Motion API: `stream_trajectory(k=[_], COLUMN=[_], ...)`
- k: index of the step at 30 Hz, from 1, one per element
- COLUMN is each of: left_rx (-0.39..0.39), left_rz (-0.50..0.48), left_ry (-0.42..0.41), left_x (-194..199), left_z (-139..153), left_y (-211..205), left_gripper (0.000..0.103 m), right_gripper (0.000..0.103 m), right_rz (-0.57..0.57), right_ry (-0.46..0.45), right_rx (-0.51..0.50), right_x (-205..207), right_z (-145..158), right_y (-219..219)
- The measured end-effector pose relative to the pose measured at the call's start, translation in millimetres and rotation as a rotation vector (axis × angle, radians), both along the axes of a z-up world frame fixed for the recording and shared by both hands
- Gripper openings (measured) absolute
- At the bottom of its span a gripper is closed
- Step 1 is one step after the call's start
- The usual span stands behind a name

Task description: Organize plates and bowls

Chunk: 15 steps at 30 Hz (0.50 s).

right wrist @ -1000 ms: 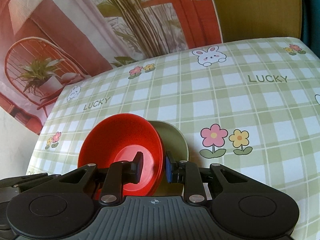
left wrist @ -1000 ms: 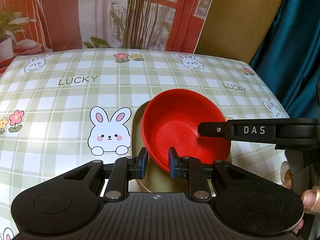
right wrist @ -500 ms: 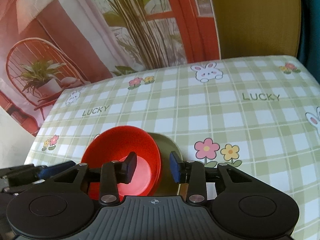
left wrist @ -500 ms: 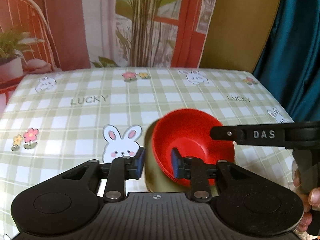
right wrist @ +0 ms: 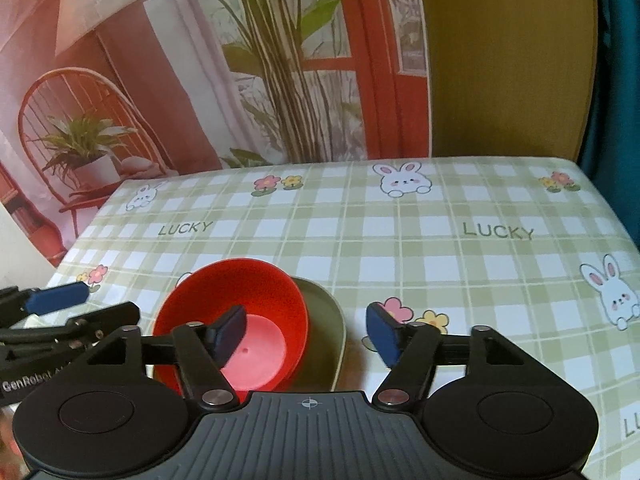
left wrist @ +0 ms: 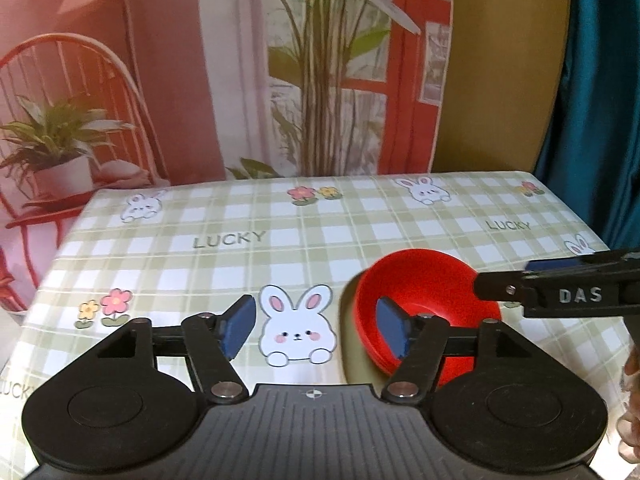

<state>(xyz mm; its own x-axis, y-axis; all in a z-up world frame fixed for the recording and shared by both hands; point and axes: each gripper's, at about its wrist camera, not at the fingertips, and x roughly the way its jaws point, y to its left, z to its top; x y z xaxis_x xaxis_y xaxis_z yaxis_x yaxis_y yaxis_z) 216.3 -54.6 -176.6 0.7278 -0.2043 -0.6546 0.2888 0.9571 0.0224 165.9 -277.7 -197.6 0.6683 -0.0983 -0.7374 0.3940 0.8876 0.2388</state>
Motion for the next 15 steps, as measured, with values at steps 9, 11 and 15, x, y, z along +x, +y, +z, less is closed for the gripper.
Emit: stream_trajectory(k=[9, 11, 15], left_rx=[0.024, 0.034, 0.037], left_rz=[0.055, 0.061, 0.069], left_ry=[-0.033, -0.044, -0.061], left_x=[-7, -11, -19], left_z=[4, 5, 9], left_y=[5, 5, 7], left_gripper=[0.075, 0.075, 0.076], right_gripper=[0.103, 0.103, 0.103], right_rz=[0.010, 0.010, 0.003], right_ry=[-0.002, -0.004, -0.014], right_rx=[-0.013, -0.020, -0.033], right_x=[-11, -14, -19], right_z=[4, 6, 12], right_y=[4, 7, 11])
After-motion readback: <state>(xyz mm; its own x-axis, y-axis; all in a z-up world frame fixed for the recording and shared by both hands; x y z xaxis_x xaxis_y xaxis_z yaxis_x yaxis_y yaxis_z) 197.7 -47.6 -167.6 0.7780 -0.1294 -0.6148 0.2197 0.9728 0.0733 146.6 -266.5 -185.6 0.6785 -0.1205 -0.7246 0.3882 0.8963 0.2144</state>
